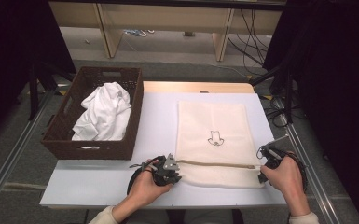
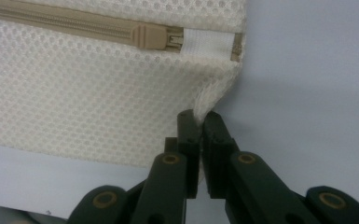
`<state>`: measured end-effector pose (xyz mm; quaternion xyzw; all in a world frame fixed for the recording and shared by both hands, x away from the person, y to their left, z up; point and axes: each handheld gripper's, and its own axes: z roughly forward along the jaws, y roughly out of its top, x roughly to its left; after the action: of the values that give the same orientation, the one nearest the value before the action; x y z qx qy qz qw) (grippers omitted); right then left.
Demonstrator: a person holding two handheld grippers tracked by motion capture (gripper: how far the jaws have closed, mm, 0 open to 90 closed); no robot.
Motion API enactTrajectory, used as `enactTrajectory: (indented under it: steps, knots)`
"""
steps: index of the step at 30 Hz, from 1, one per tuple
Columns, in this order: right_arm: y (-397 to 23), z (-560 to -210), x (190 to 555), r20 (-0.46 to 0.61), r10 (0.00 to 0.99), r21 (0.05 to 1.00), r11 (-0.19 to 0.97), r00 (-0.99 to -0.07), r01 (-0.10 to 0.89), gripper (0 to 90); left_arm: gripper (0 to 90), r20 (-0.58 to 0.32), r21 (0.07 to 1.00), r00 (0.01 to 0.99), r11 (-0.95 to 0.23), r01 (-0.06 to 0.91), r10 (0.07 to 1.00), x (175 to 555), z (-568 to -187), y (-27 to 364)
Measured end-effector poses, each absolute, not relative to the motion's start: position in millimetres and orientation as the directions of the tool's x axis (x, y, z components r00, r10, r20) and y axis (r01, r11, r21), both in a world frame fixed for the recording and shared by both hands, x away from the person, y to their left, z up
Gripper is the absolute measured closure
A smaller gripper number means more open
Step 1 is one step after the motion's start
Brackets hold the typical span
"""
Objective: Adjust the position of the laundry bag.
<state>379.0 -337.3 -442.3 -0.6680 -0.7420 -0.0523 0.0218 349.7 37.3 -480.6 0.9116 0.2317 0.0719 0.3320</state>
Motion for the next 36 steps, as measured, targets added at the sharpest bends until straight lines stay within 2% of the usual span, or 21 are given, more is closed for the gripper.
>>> enactTrajectory:
  steps: [1,2,3,4,11,13,14,16,17,18,20,22,24,26,27,29,30,31,32,35,36]
  knots:
    - [-337,-440,380,0.106,0.987,0.031,0.115,-0.118,0.993,87.6,84.8,-0.024,0.635,0.883,-0.675,0.376,0.470,350,-479,39]
    - [-338,-441,378,0.100,0.982,0.070,0.156,-0.163,0.985,87.6,84.8,-0.042,0.663,0.861,-0.630,0.403,0.507,348,-479,39]
    - [-333,-436,377,0.108,0.989,0.017,0.102,-0.103,0.995,87.6,84.9,-0.049,0.666,0.861,-0.626,0.406,0.505,347,-477,41]
    - [-335,-438,376,0.108,0.983,0.061,0.145,-0.151,0.988,87.6,85.0,-0.042,0.669,0.859,-0.624,0.403,0.510,347,-475,42]
    - [-323,-431,372,0.122,0.984,0.028,0.131,-0.133,0.991,87.6,85.1,-0.047,0.679,0.852,-0.609,0.410,0.521,340,-466,54]
    - [-323,-431,371,0.122,0.977,0.049,0.172,-0.177,0.984,87.6,85.1,-0.031,0.682,0.857,-0.616,0.395,0.515,339,-464,57]
    - [-317,-429,370,0.122,0.984,0.021,0.126,-0.128,0.992,87.6,85.2,-0.031,0.682,0.857,-0.616,0.395,0.515,339,-464,57]
    - [-316,-429,370,0.122,0.981,0.021,0.147,-0.149,0.989,87.6,85.2,-0.039,0.677,0.850,-0.612,0.410,0.526,336,-461,60]
    - [-313,-427,368,0.127,0.985,0.006,0.120,-0.120,0.993,87.5,85.2,-0.045,0.683,0.849,-0.604,0.411,0.527,335,-462,62]
    - [-314,-430,368,0.127,0.973,0.069,0.183,-0.190,0.981,87.4,85.2,-0.047,0.679,0.848,-0.605,0.415,0.528,333,-461,65]
    - [-309,-426,367,0.140,0.978,0.010,0.154,-0.154,0.988,87.4,85.2,-0.050,0.677,0.843,-0.602,0.423,0.535,332,-461,70]
    - [-307,-427,366,0.140,0.970,0.043,0.193,-0.197,0.980,87.3,85.2,-0.062,0.679,0.840,-0.594,0.431,0.539,329,-461,74]
    - [-300,-426,364,0.153,0.977,0.021,0.144,-0.146,0.989,87.3,85.2,-0.053,0.676,0.835,-0.596,0.434,0.548,328,-460,78]
    - [-300,-428,365,0.147,0.966,0.041,0.210,-0.214,0.977,87.2,85.2,-0.052,0.680,0.834,-0.592,0.432,0.549,326,-459,81]
    - [-293,-429,363,0.154,0.975,0.034,0.158,-0.162,0.987,87.2,85.2,-0.052,0.680,0.834,-0.592,0.432,0.549,326,-459,81]
    - [-291,-429,363,0.151,0.975,0.023,0.159,-0.161,0.987,87.2,85.2,-0.047,0.681,0.830,-0.590,0.434,0.556,324,-458,85]
    - [-292,-430,364,0.153,0.960,0.037,0.231,-0.234,0.972,87.2,85.2,-0.043,0.686,0.830,-0.588,0.429,0.556,323,-457,89]
    - [-289,-431,363,0.157,0.962,0.055,0.215,-0.222,0.975,87.1,85.2,-0.049,0.684,0.823,-0.581,0.441,0.567,322,-457,91]
    - [-286,-428,362,0.167,0.966,0.010,0.199,-0.198,0.980,87.1,85.2,-0.047,0.683,0.819,-0.580,0.443,0.571,321,-456,93]
    - [-283,-431,361,0.163,0.959,0.054,0.227,-0.233,0.972,87.0,85.2,-0.048,0.684,0.816,-0.576,0.447,0.576,319,-456,97]
    - [-282,-430,362,0.171,0.953,0.034,0.249,-0.252,0.968,87.0,85.2,-0.059,0.686,0.818,-0.572,0.449,0.572,319,-456,98]
